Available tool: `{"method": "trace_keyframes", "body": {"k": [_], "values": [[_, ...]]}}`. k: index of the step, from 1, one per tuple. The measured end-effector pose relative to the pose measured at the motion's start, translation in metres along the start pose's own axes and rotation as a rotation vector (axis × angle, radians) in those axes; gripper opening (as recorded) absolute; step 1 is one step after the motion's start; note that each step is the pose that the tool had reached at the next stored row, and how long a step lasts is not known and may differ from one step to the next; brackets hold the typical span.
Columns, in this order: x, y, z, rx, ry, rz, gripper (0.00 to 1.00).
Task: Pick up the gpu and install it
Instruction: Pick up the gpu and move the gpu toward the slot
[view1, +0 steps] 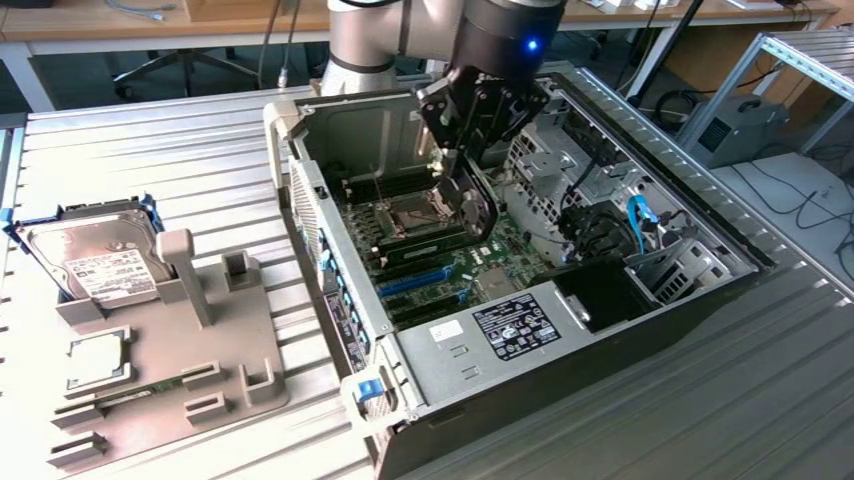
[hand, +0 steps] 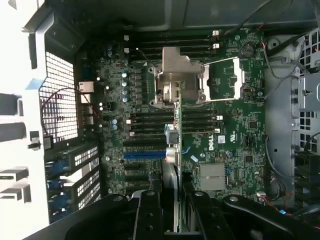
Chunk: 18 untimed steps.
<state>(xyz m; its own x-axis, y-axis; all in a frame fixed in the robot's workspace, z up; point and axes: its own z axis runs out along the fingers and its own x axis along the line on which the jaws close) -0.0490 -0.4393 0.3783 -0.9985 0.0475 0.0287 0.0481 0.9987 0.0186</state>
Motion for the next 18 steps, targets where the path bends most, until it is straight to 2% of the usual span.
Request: {"method": "trace_keyframes", "body": {"k": [18], "values": [[-0.024,0.0017,0.0130,0.0018,-0.0001,0.000,0.26]]}}
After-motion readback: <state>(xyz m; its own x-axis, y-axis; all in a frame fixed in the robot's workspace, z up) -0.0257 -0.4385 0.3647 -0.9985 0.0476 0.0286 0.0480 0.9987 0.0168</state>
